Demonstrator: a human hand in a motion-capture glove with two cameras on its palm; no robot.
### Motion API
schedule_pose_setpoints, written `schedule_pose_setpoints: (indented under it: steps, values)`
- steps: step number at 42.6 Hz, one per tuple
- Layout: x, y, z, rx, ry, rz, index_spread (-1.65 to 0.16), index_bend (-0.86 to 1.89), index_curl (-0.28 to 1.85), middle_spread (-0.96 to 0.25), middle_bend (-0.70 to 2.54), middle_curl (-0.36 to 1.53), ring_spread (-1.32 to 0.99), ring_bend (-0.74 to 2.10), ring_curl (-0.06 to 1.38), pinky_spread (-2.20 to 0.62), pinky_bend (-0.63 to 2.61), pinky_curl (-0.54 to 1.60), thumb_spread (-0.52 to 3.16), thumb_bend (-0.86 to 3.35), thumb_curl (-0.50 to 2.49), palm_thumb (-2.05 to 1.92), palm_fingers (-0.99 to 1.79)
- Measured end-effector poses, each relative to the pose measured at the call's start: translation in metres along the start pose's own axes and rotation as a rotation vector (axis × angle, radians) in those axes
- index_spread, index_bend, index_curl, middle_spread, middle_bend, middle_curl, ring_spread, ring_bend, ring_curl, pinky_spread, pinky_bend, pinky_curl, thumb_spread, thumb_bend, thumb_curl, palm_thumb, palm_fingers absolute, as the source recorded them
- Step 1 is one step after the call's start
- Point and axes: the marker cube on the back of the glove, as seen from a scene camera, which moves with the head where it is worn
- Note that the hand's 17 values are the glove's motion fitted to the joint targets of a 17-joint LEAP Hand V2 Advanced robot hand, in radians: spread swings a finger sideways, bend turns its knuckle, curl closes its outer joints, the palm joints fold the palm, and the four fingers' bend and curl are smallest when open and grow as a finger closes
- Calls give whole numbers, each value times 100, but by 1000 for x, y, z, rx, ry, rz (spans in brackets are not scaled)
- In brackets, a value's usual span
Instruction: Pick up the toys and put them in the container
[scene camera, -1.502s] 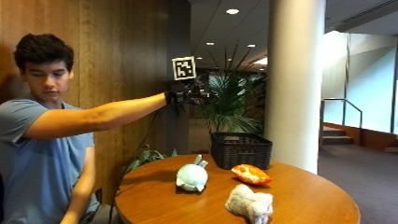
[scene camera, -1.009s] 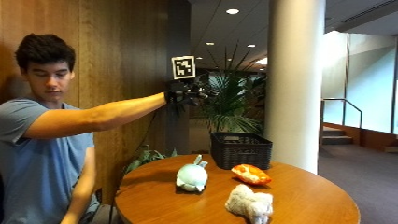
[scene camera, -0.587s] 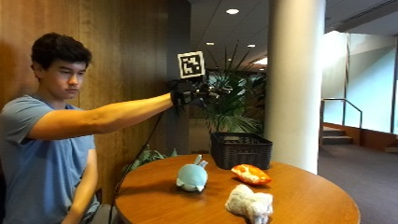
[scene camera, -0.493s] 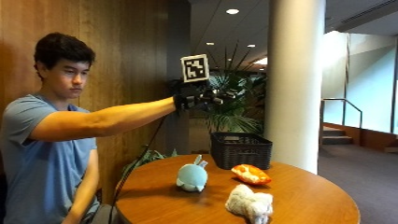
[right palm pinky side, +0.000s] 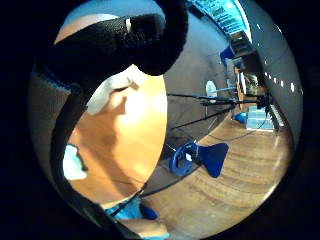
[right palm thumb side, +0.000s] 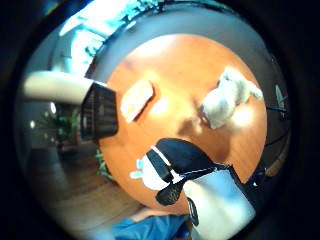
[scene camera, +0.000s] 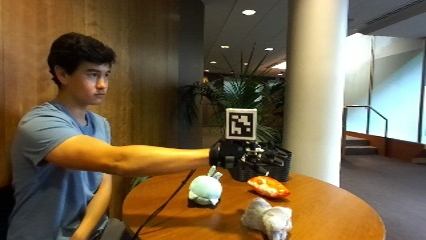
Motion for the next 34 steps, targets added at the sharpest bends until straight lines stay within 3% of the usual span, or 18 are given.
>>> schedule_pose_setpoints:
  steps: [5, 13, 27, 34]
  values:
    - [12, -10, 31, -26, 84, -141, -30, 9, 18, 3, 12, 22, 5, 28, 18, 9, 119, 39, 108, -3, 25, -1, -22]
    - [12, -31, 83, -127, 28, -18, -31, 8, 17, 4, 12, 21, 5, 28, 20, 9, 121, 39, 106, -3, 27, -1, -23]
    - [22, -39, 145, -308, -14, -42, -30, 3, 12, 6, 10, 19, 6, 20, 22, 8, 133, 40, 101, -3, 29, 0, -31]
    - [17, -36, 148, -270, -36, -62, -30, 1, 8, 9, 12, 17, 5, 61, 33, 0, 133, 40, 106, 0, 30, 6, -9]
